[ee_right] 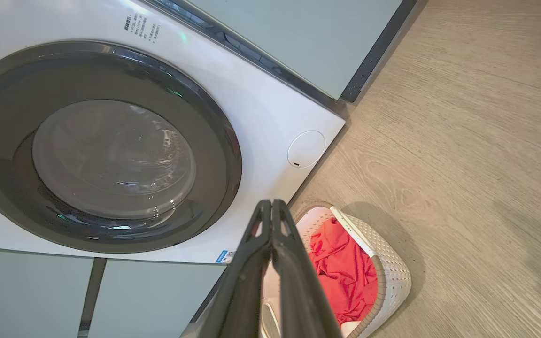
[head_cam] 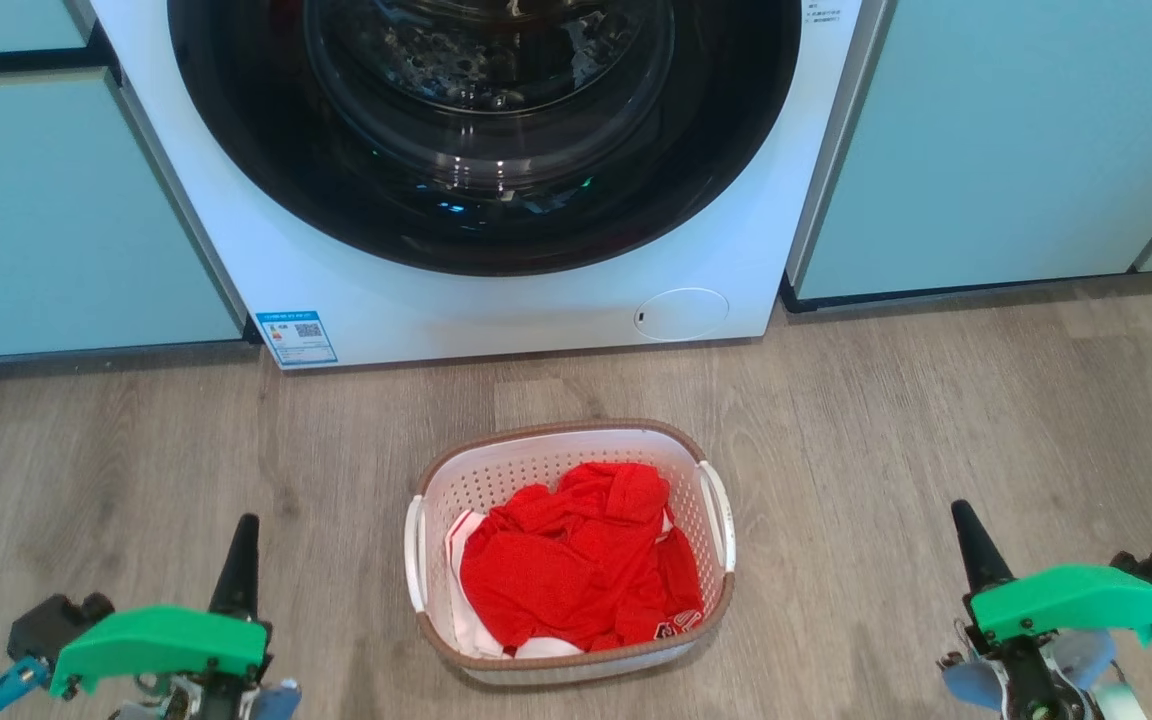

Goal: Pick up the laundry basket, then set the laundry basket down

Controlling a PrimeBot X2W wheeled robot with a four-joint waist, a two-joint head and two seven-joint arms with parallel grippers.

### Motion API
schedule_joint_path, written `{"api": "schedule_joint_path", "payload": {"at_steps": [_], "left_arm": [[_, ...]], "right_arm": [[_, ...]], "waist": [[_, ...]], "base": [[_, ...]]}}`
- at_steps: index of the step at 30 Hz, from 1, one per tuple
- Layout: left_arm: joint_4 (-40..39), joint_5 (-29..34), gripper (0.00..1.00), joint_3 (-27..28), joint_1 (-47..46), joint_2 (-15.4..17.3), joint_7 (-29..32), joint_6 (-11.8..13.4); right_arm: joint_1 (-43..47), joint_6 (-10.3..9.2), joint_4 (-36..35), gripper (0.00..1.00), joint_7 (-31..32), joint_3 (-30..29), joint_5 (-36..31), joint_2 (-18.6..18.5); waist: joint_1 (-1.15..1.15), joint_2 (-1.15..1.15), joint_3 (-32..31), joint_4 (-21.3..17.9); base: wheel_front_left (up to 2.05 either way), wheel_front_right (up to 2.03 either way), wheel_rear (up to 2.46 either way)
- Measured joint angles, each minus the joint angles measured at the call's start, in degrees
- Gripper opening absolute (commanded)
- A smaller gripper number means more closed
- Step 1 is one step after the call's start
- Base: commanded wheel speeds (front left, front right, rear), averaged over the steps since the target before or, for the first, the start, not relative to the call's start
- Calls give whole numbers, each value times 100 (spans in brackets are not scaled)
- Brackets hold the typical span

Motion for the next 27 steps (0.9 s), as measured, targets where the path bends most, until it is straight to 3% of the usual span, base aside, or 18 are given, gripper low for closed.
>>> {"api": "schedule_joint_path", "payload": {"at_steps": [27], "left_arm": [[90, -1729, 0, 219, -314, 0, 436, -289]], "right_arm": [[-116, 0, -76, 0, 412, -348, 1703, -1]], "waist": [[0, 0, 22, 45]], "base": [[0, 0, 0]]}}
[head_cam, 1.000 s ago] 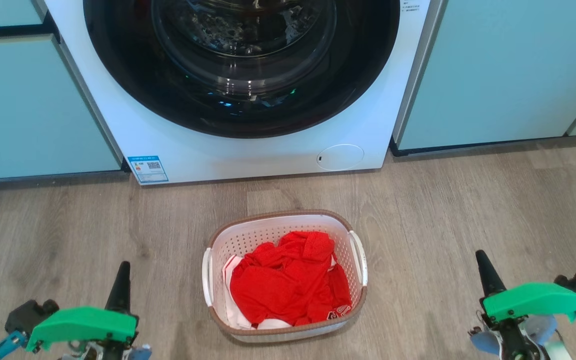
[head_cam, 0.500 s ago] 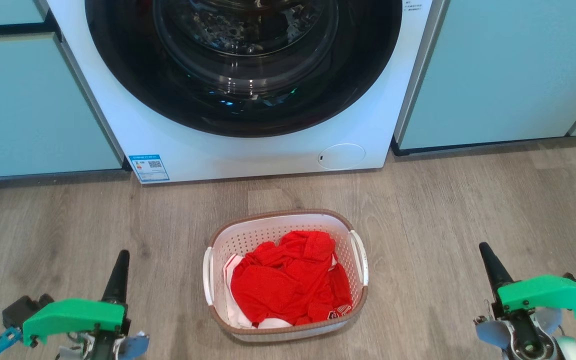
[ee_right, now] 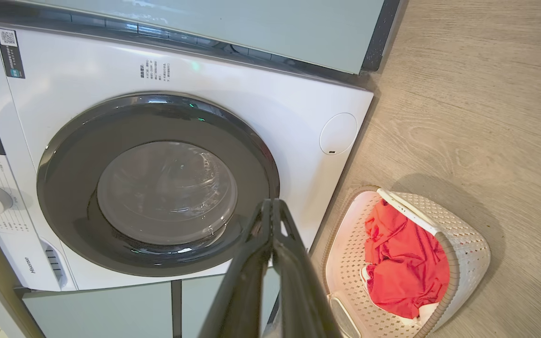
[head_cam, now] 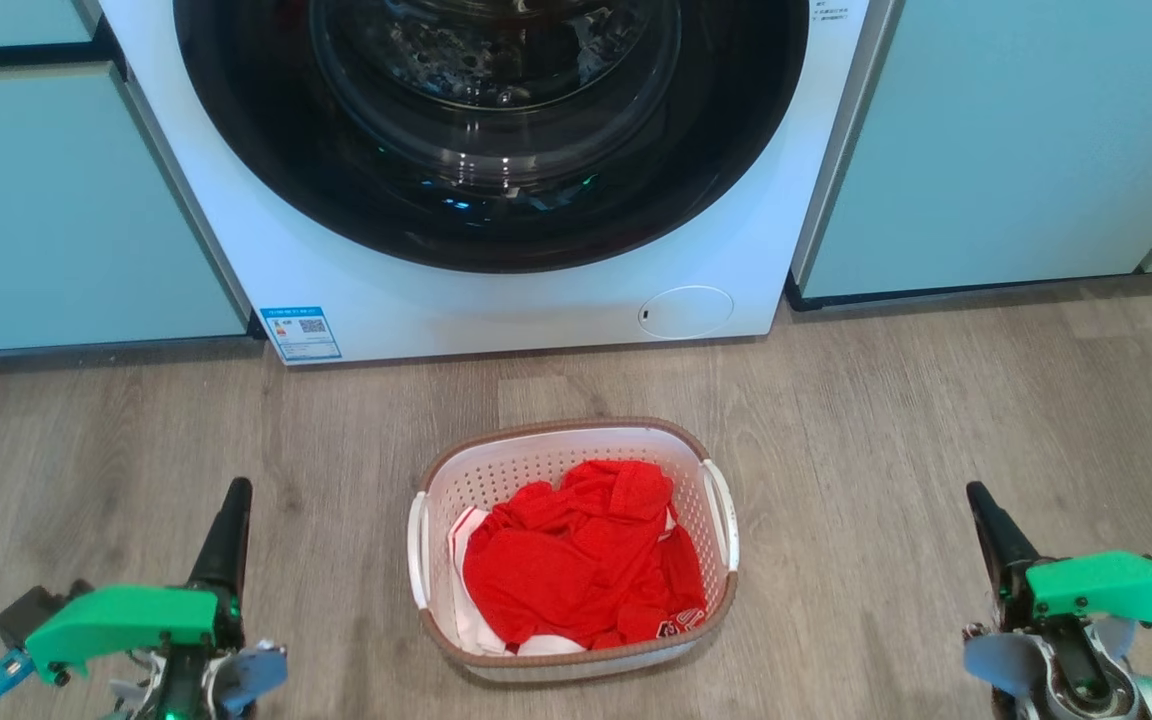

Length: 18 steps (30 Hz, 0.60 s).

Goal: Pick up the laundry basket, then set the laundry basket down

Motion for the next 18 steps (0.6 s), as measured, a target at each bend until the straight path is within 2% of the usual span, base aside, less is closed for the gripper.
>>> {"api": "schedule_joint_path", "payload": {"at_steps": [18], "left_arm": [[33, -1033, 0, 148, -211, -2, 249, -180]], "right_arm": [[-108, 0, -45, 0, 278, -211, 1000, 0]], "waist": [[0, 1, 12, 25]], "base": [[0, 0, 0]]}}
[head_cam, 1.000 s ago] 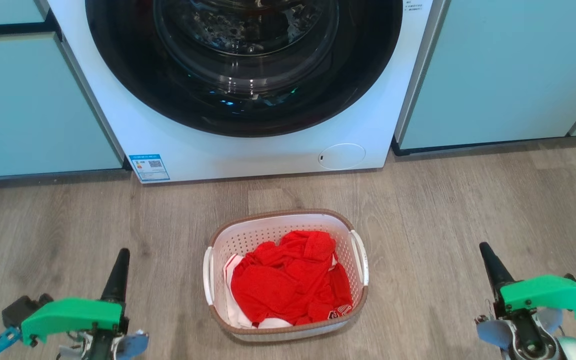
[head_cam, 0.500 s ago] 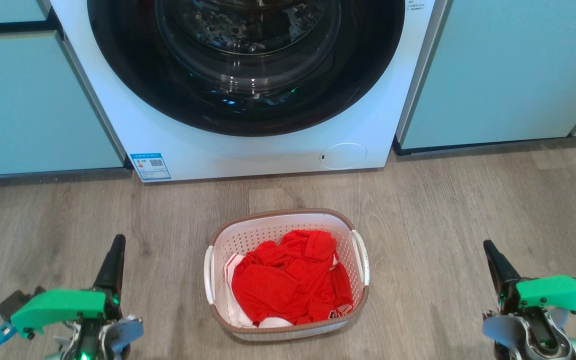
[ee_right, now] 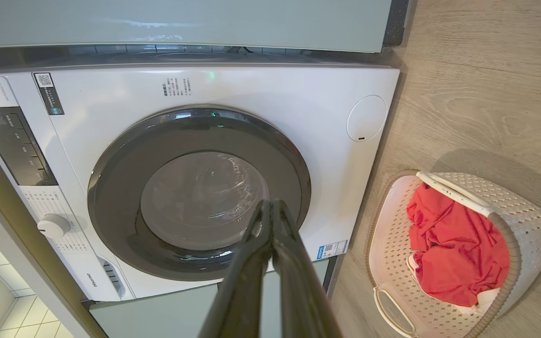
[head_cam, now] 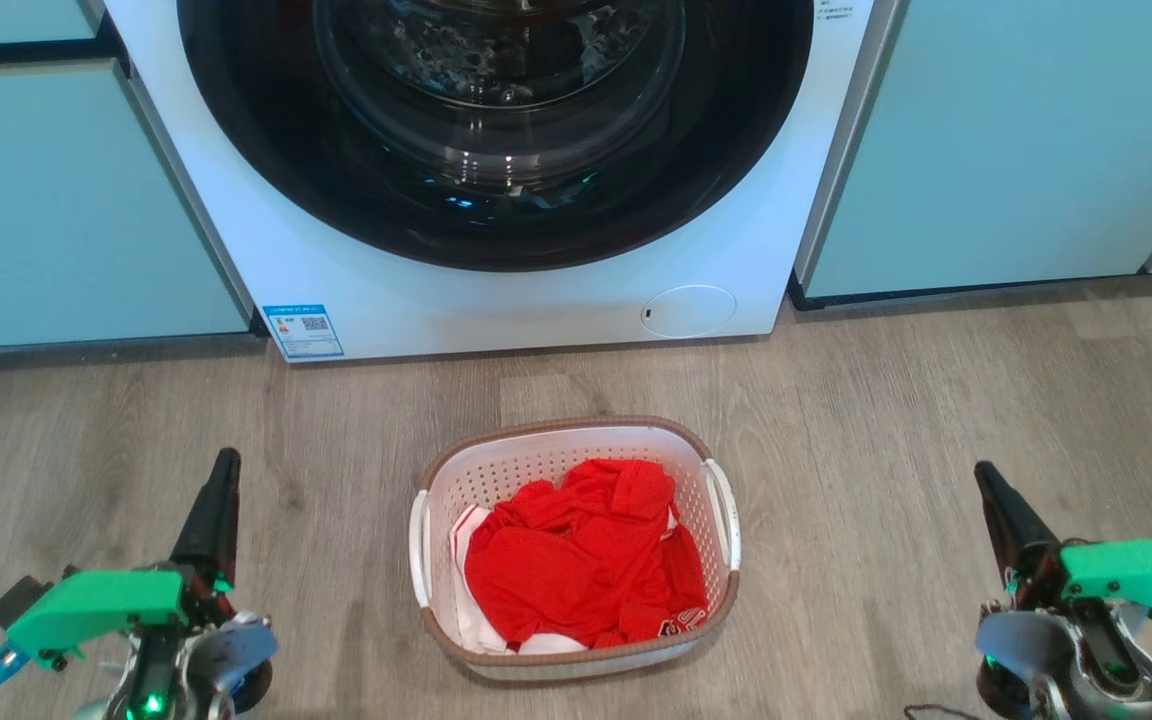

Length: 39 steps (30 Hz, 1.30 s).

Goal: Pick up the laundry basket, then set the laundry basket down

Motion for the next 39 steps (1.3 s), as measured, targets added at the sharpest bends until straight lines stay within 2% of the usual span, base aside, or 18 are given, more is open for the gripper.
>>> {"api": "schedule_joint_path", "payload": {"at_steps": [39], "left_arm": [[1, 0, 0, 27, -12, -4, 27, 0]], "right_arm": [[-18, 0, -20, 0, 51, -59, -1, 7]], "waist": [[0, -1, 0, 0]], "base": [[0, 0, 0]]}}
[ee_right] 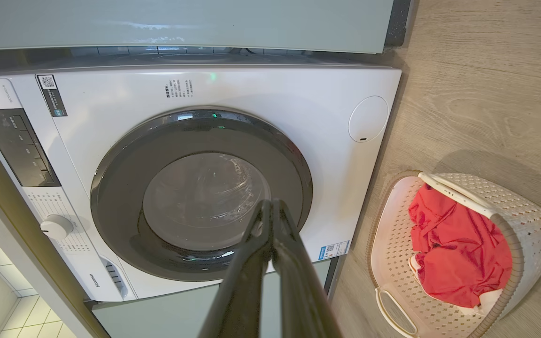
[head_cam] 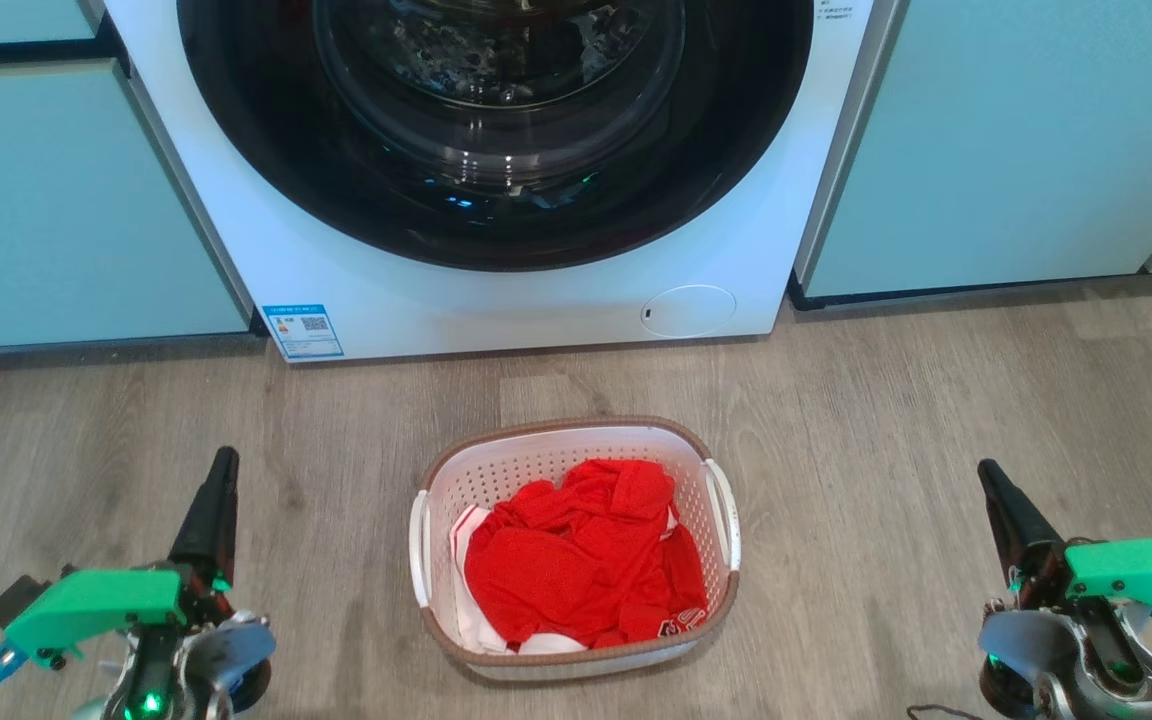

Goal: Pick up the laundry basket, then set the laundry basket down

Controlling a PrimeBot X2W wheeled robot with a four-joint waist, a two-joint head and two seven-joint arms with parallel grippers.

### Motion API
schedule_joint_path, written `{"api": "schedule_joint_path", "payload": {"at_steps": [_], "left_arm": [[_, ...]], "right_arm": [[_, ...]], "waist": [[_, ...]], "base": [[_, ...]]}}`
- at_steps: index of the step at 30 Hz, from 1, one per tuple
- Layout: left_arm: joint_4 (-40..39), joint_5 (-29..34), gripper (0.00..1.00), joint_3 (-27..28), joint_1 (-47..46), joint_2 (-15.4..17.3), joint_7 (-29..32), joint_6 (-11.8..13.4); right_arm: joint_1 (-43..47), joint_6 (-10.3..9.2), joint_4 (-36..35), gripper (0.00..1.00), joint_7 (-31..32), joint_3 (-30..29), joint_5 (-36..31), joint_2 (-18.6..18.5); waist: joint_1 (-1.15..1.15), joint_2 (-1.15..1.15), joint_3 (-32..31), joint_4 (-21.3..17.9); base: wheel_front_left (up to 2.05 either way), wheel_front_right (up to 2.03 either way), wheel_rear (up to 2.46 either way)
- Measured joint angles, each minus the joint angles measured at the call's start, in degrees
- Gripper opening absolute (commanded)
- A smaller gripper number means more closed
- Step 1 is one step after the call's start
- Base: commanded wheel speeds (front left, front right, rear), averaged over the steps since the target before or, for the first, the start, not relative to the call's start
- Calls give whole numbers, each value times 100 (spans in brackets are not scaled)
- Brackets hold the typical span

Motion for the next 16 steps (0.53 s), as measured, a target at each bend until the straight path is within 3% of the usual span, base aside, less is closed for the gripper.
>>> {"api": "schedule_joint_path", "payload": {"at_steps": [16], "left_arm": [[0, 0, 0, 4, 0, -2, 18, 0]], "right_arm": [[0, 0, 0, 0, 15, -36, -8, 4]], "waist": [[0, 0, 0, 0]], "base": [[0, 0, 0]]}}
